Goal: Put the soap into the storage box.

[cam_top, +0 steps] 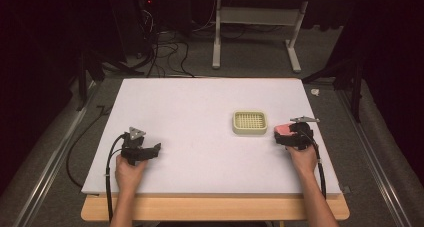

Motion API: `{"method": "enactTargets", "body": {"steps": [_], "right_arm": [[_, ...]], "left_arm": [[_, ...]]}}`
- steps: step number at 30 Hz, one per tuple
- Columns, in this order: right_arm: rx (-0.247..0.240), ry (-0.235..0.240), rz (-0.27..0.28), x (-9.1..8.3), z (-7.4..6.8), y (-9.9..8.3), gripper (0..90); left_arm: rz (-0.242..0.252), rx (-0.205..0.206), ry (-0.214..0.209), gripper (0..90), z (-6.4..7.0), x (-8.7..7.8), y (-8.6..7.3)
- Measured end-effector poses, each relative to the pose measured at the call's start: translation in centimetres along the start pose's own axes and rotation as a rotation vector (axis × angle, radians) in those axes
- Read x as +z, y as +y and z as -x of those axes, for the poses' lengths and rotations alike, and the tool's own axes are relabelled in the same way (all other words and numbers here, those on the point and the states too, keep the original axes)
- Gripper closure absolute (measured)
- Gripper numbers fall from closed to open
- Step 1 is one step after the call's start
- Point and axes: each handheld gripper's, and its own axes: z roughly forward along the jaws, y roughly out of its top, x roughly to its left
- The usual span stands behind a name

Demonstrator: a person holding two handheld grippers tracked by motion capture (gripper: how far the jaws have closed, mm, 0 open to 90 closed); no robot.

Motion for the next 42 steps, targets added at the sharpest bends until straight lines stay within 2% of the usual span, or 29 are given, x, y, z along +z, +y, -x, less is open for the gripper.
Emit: {"method": "enactTargets", "body": {"steps": [20,42], "right_arm": [[-0.010,0.018,0.008,-0.3,-0.4,0.1,13.6],[-0.029,0.083,0.048,-2.7,-1.2,0.4,13.7]], "left_arm": [[0.000,0.000,0.000,21.3,0.0,0.0,0.0],[0.000,0.000,0.000,21.3,0.0,0.0,0.0]]}}
